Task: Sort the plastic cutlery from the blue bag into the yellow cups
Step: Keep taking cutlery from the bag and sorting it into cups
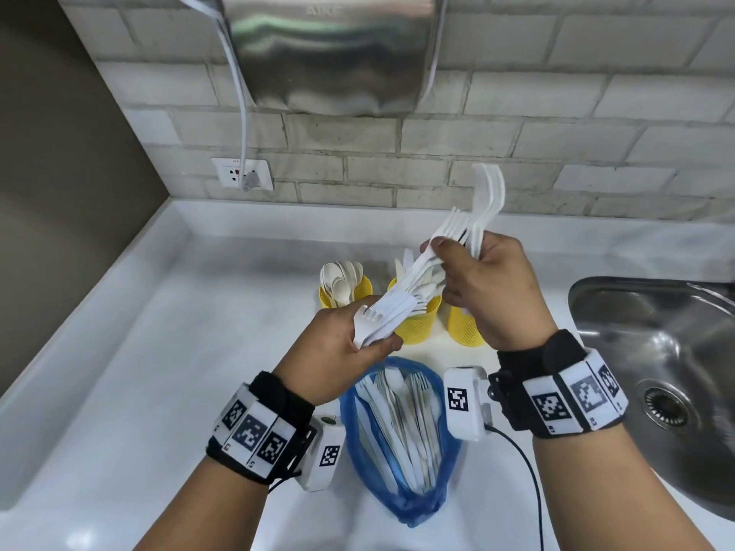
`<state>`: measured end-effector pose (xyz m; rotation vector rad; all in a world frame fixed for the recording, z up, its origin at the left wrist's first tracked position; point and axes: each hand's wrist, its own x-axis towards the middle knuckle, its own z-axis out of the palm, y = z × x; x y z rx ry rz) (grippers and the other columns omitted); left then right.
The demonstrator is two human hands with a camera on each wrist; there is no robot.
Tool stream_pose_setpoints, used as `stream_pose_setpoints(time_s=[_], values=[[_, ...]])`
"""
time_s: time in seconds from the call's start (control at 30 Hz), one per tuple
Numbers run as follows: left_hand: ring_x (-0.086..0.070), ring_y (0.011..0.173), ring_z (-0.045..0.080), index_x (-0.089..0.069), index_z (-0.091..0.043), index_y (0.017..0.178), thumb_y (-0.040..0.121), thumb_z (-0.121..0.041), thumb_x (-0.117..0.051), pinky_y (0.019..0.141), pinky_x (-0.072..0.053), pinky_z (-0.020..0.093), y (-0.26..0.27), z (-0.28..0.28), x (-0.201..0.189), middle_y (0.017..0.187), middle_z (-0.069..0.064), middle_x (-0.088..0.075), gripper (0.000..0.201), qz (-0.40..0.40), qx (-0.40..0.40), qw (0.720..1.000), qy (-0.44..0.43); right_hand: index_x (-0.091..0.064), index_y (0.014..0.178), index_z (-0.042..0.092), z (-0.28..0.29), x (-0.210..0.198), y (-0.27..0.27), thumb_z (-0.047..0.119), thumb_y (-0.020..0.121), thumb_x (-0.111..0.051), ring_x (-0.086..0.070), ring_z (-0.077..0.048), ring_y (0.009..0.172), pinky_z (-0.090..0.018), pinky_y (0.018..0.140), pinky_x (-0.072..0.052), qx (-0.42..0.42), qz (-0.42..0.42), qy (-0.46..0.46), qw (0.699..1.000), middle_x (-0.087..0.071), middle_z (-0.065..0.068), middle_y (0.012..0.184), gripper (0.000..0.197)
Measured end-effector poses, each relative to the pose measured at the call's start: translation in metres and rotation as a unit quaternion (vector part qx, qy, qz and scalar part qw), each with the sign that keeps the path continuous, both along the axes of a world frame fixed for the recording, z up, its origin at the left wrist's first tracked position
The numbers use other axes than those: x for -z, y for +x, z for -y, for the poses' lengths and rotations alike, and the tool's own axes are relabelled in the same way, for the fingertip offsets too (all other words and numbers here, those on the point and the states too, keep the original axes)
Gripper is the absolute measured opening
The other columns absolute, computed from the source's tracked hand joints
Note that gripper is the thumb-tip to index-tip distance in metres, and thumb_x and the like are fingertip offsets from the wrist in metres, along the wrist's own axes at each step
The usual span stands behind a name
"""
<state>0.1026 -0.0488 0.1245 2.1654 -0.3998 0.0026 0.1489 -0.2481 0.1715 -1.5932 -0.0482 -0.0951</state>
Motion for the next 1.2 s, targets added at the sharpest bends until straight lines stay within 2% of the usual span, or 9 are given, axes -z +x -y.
stream_pose_setpoints(time_s=[0.17,0.3,0.43,0.63,0.77,0.87,0.97,1.1,1.2], values=[[-0.064,0.075,-0.006,-0.06,-0.044,0.082,0.096,-0.033,-0.068,0.069,-0.042,0.007,-0.006,-0.005,0.006,0.075,-0.033,-0.066,0.019,-0.022,0.006,1.0,0.014,-0.069,0.092,-0.003,0.006,-0.007,0.006,0.006,0.103,-0.055,-0.023,-0.015,0.047,-0.029,0.049,-0.021,0.022,0.008,0.123,0.992,-0.027,0.002,0.053,0.02],[-0.066,0.063,0.004,-0.072,-0.029,0.1,0.097,-0.028,-0.067,0.062,-0.046,0.01,-0.009,-0.017,0.009,0.073,-0.014,-0.071,0.006,-0.075,-0.053,0.993,-0.076,-0.066,0.093,0.001,0.016,-0.005,0.013,0.007,0.104,-0.053,-0.024,-0.014,0.049,-0.027,0.047,-0.03,0.065,0.018,0.187,0.98,-0.025,-0.001,0.06,0.018],[-0.057,0.051,0.009,-0.071,-0.019,0.093,0.096,-0.022,-0.068,0.05,-0.045,0.016,-0.008,-0.024,0.005,0.06,-0.004,-0.063,0.005,-0.056,-0.121,0.982,-0.136,-0.064,0.089,0.003,0.017,0.006,0.016,0.008,0.104,-0.051,-0.032,-0.013,0.046,-0.028,0.048,-0.031,0.05,-0.015,0.128,0.99,-0.036,0.001,0.054,0.021],[-0.055,0.046,0.008,-0.069,-0.008,0.083,0.088,-0.021,-0.078,0.047,-0.043,0.014,0.002,-0.011,-0.005,0.054,-0.004,-0.062,0.016,-0.047,-0.15,0.972,-0.172,-0.062,0.1,-0.011,-0.011,0.024,0.004,0.013,0.105,-0.054,-0.032,-0.014,0.046,-0.03,0.051,-0.027,-0.115,-0.098,0.01,0.989,-0.039,0.002,0.054,0.025],[-0.053,0.045,0.009,-0.074,-0.008,0.094,0.091,-0.015,-0.075,0.045,-0.042,0.013,0.004,-0.005,-0.005,0.053,-0.009,-0.063,0.007,-0.075,-0.118,0.973,-0.182,-0.058,0.099,-0.004,-0.023,0.021,-0.003,0.012,0.106,-0.051,-0.043,-0.008,0.042,-0.028,0.05,-0.028,-0.159,-0.126,0.062,0.977,-0.052,0.0,0.055,0.019],[-0.053,0.05,0.019,-0.073,-0.007,0.098,0.092,-0.014,-0.073,0.052,-0.045,0.02,0.003,-0.005,-0.003,0.063,0.002,-0.064,0.009,-0.108,-0.104,0.962,-0.228,-0.058,0.093,0.003,-0.027,0.023,-0.001,0.01,0.106,-0.049,-0.044,-0.01,0.042,-0.026,0.047,-0.029,-0.145,-0.133,0.101,0.975,-0.054,0.005,0.052,0.018],[-0.049,0.051,0.024,-0.072,-0.006,0.099,0.091,-0.01,-0.072,0.057,-0.048,0.028,0.003,-0.004,-0.001,0.074,0.003,-0.066,0.009,-0.133,-0.106,0.944,-0.284,-0.061,0.088,0.006,-0.031,0.029,0.001,0.012,0.105,-0.052,-0.048,-0.013,0.046,-0.024,0.046,-0.036,-0.116,-0.103,0.068,0.986,-0.055,0.001,0.057,0.021],[-0.052,0.054,0.023,-0.075,-0.011,0.093,0.092,-0.013,-0.073,0.062,-0.051,0.026,0.0,0.0,-0.001,0.057,0.001,-0.062,0.003,-0.126,-0.085,0.958,-0.244,-0.061,0.098,-0.003,-0.036,0.037,0.004,0.017,0.105,-0.053,-0.047,-0.021,0.049,-0.029,0.049,-0.035,-0.107,-0.075,0.079,0.988,-0.057,-0.016,0.066,0.023],[-0.051,0.055,0.024,-0.074,-0.011,0.092,0.092,-0.011,-0.072,0.062,-0.052,0.027,-0.002,0.004,-0.001,0.06,-0.004,-0.066,0.002,-0.114,-0.089,0.955,-0.261,-0.06,0.109,-0.009,-0.036,0.038,0.001,0.02,0.105,-0.056,-0.054,-0.022,0.052,-0.025,0.047,-0.04,-0.116,-0.066,0.09,0.987,-0.061,-0.026,0.078,0.03]])
